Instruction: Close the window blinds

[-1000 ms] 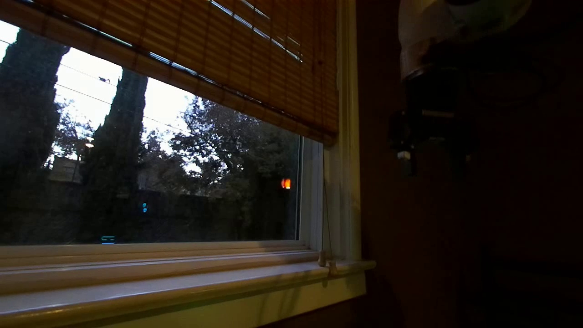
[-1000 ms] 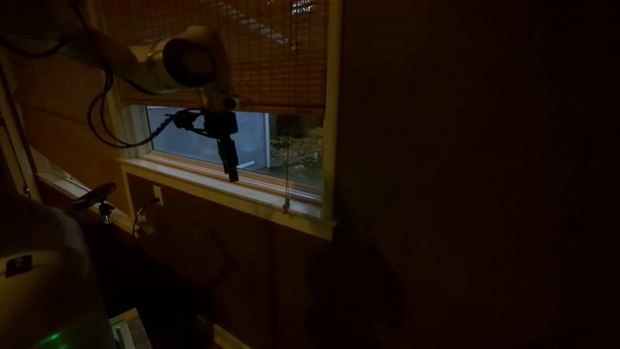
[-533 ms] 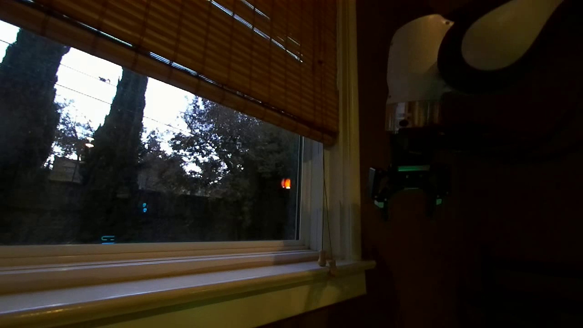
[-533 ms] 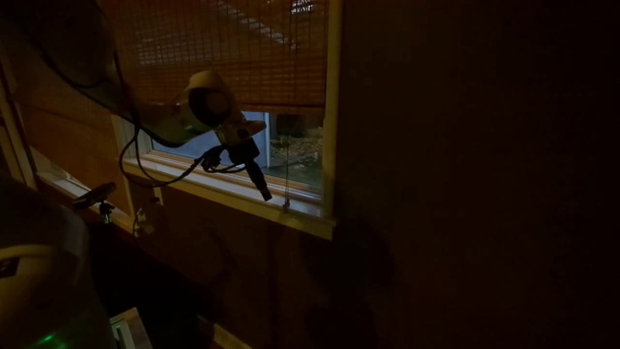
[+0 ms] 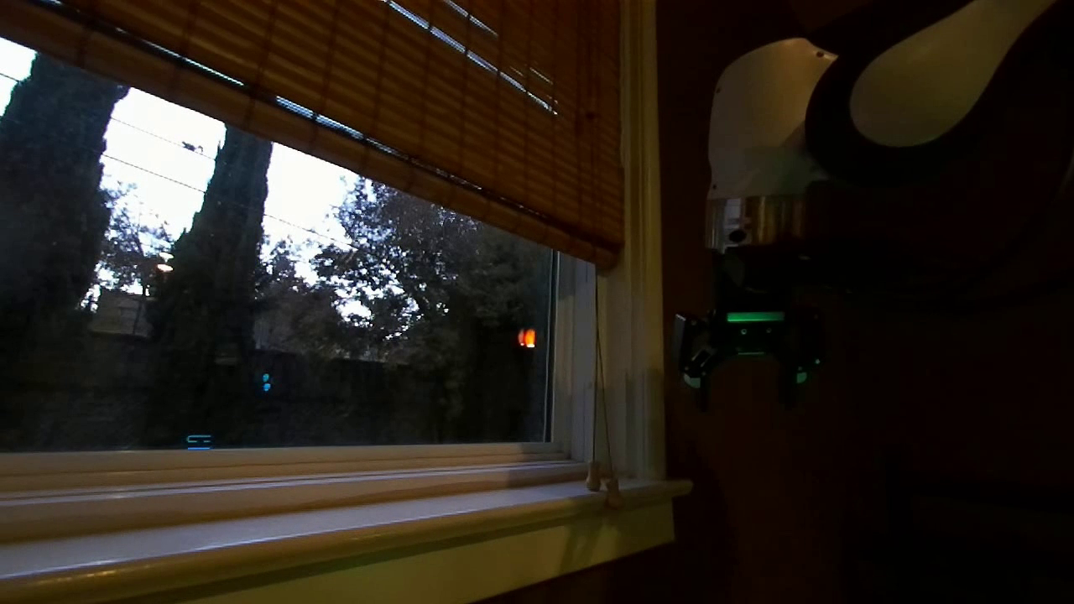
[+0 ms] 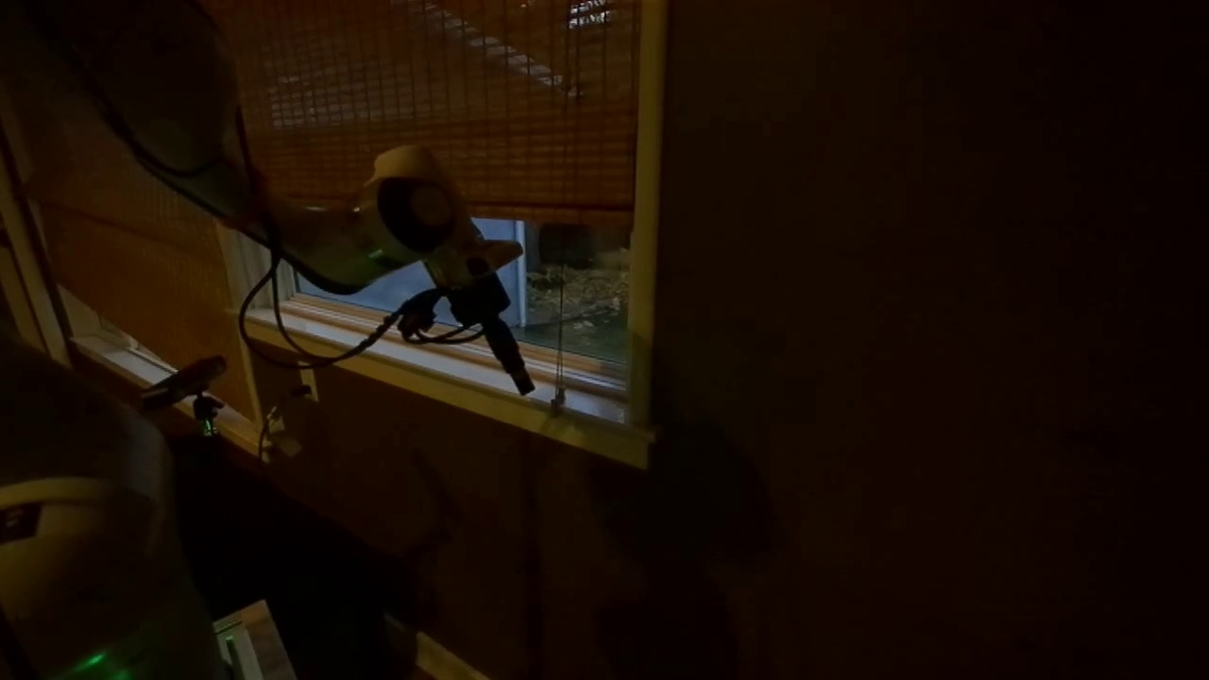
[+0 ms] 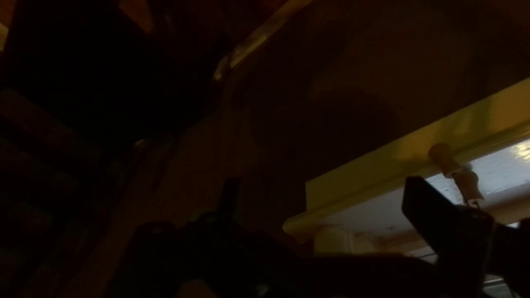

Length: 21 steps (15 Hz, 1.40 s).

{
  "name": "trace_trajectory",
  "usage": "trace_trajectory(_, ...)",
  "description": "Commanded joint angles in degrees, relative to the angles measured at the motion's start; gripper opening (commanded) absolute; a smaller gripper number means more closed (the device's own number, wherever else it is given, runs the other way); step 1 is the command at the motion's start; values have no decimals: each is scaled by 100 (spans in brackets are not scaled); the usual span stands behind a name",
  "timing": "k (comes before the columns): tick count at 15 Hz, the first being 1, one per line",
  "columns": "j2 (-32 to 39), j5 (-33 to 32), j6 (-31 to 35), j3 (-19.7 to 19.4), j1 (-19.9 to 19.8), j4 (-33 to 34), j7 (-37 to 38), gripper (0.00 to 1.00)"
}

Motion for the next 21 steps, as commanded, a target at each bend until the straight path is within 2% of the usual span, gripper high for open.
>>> trace_trajectory(1, 137, -172, 433, -217, 188, -35, 82, 100)
trace_trajectory(4, 482, -273, 1051, -43, 111, 145, 491, 100)
trace_trajectory(7, 721, -784, 1586, 143, -137, 210, 925, 100)
trace_trajectory(14, 1303, -2254, 1850, 714, -898, 624, 2000, 100)
trace_trajectory(21, 1916, -3668, 1946, 1050, -1204, 1157, 2744, 100)
